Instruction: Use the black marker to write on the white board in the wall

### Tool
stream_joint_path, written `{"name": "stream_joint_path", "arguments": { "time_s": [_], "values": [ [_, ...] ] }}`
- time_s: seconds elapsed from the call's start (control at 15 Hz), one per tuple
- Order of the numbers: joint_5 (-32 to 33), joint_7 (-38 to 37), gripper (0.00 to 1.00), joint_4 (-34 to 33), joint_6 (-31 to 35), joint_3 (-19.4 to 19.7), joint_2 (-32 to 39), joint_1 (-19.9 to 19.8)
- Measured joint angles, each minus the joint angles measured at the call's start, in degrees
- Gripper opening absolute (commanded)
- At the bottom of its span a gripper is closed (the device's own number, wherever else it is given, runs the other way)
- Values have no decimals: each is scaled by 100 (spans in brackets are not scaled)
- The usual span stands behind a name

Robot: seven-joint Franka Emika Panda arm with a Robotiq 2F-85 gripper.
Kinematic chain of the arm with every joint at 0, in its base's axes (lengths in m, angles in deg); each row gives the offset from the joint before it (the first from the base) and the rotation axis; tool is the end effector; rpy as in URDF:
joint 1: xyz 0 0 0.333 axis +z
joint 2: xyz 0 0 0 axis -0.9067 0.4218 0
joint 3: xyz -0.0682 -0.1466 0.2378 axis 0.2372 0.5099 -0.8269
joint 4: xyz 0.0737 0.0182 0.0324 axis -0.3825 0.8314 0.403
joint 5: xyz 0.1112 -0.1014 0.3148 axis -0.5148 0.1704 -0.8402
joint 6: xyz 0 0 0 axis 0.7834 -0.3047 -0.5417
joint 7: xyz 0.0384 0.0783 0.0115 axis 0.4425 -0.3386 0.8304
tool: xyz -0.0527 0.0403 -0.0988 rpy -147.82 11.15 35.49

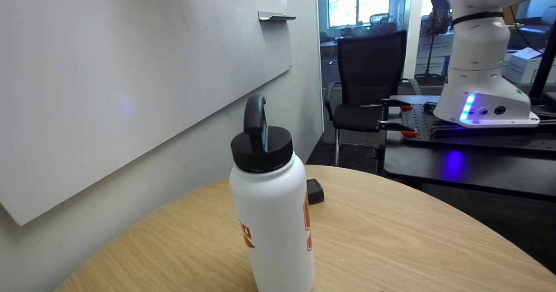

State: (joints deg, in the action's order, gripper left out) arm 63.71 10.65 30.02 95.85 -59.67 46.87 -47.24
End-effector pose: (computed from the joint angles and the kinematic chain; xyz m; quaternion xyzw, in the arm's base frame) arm 0.5372 0.2692 0.5868 0.9697 0.0978 0.1998 0.1011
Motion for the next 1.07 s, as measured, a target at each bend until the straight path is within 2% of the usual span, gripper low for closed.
{"name": "stream_joint_path", "arguments": {
  "time_s": [1.07],
  "values": [
    [-213,-41,5,139,1,8,4,-151]
  ]
}}
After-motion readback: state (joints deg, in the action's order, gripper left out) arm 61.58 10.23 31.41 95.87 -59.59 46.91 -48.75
